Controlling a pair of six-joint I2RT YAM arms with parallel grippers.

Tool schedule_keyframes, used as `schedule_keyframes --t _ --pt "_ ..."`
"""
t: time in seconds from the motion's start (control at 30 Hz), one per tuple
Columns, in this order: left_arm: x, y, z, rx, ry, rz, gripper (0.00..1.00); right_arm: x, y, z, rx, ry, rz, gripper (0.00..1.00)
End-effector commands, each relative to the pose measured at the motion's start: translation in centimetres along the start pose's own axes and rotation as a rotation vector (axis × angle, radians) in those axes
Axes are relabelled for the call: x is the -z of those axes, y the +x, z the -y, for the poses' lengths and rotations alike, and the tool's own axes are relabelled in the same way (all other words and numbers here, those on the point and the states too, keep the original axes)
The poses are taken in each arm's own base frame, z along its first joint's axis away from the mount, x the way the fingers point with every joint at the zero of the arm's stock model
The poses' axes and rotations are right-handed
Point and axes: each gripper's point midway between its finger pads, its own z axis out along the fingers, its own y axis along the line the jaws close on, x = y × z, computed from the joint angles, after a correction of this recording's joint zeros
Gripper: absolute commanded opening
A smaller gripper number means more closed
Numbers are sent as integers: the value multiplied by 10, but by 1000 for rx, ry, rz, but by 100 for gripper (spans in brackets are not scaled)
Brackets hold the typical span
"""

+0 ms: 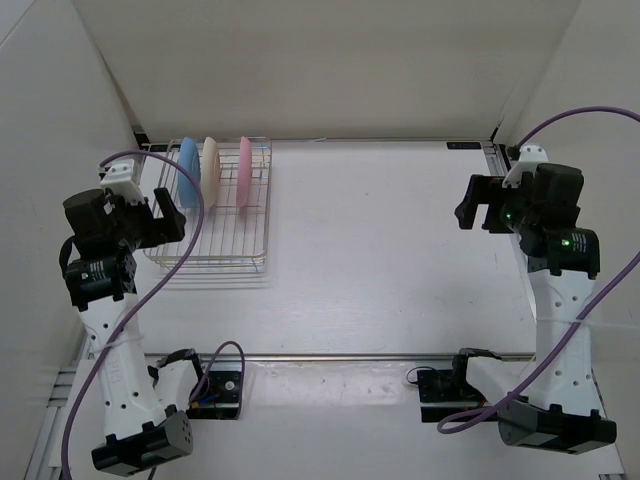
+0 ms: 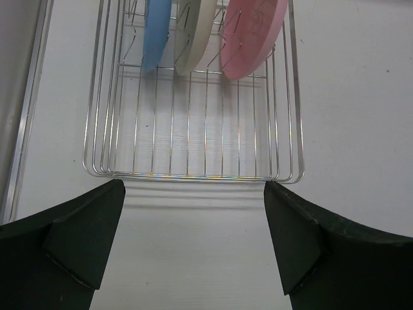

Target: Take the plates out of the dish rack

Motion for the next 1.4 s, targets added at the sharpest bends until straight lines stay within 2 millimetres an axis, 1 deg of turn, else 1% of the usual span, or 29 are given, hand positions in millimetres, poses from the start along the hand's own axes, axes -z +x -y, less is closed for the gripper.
schedule_keyframes --t 0.0,0.07,0.1,0.17,0.2,0.23,0.3,0.33,0.37,0.4,0.43,0.47,0.53,0.57,0.6,0.67,0.7,0.77,0.8,0.83,0.87,0.9,1.07,1.1,1.13,1.27,1.3,1.33,1.37 --pt "2 -8 2 16 4 31 100 2 -9 3 -3 18 35 100" --pt "2 -11 -5 24 -35 43 100 1 -6 7 -3 39 38 100" --pt "0 -7 -5 27 -35 33 100 -1 -3 10 -5 52 28 100" --pt "-8 -7 -10 29 -46 27 100 -7 5 13 0 61 9 100" --pt "-11 -9 -8 10 -25 33 100 -9 14 14 5 61 -7 100" --pt "-21 -4 -10 -2 -13 -1 100 -10 18 15 4 60 -16 100" --pt "-34 -12 -13 -16 3 -13 100 -10 20 14 2 60 -25 100" --pt "-42 -14 -9 -23 46 -30 100 -10 22 10 13 34 -34 100" --pt "-60 -17 -11 -43 80 -65 100 -9 25 8 21 18 -44 100" --pt "-69 -21 -1 -57 160 -68 100 -11 29 6 18 7 -56 100" --pt "-87 -17 -2 -75 205 -95 100 -11 29 6 18 7 -56 100" --pt "-95 -22 -4 -72 225 -82 100 -11 32 7 26 7 -59 100" --pt "-110 -32 3 -74 303 -59 100 -10 35 10 39 25 -60 100" --pt "-127 -26 -3 -60 324 -90 100 -10 35 13 40 38 -61 100" --pt "-128 -41 -1 -62 360 -64 100 -8 37 17 51 61 -60 100" --pt "-141 -41 -2 -51 438 -70 100 -10 42 19 60 69 -73 100" --pt "-144 -49 -6 -52 449 -50 100 -12 47 22 66 81 -88 100" --pt "-156 -52 -9 -24 506 -34 100 -13 51 25 65 92 -99 100" --pt "-160 -57 -15 -15 504 -23 100 -15 52 25 63 92 -108 100" --pt "-163 -57 -18 -5 517 -23 100 -17 55 26 61 91 -117 100" --pt "-173 -52 -19 23 543 -43 100 -19 56 26 60 91 -126 100" --pt "-177 -59 -27 14 532 -24 100 -19 56 28 60 100 -127 100" --pt "-202 -58 -36 46 585 -32 100 -25 61 33 56 118 -158 100" --pt "-213 -49 -39 52 602 -51 98 -28 62 34 54 118 -169 100" --pt "-213 -56 -37 43 635 -39 98 -27 62 36 55 134 -170 100" --pt "-236 -53 -44 68 670 -56 92 -25 59 43 68 169 -164 100" --pt "-245 -44 -47 102 683 -81 91 -25 59 43 68 169 -164 100" --pt "-248 -50 -49 90 682 -69 91 -25 59 43 68 169 -164 100" --pt "-251 -49 -49 109 691 -76 91 -26 62 43 67 169 -173 100"
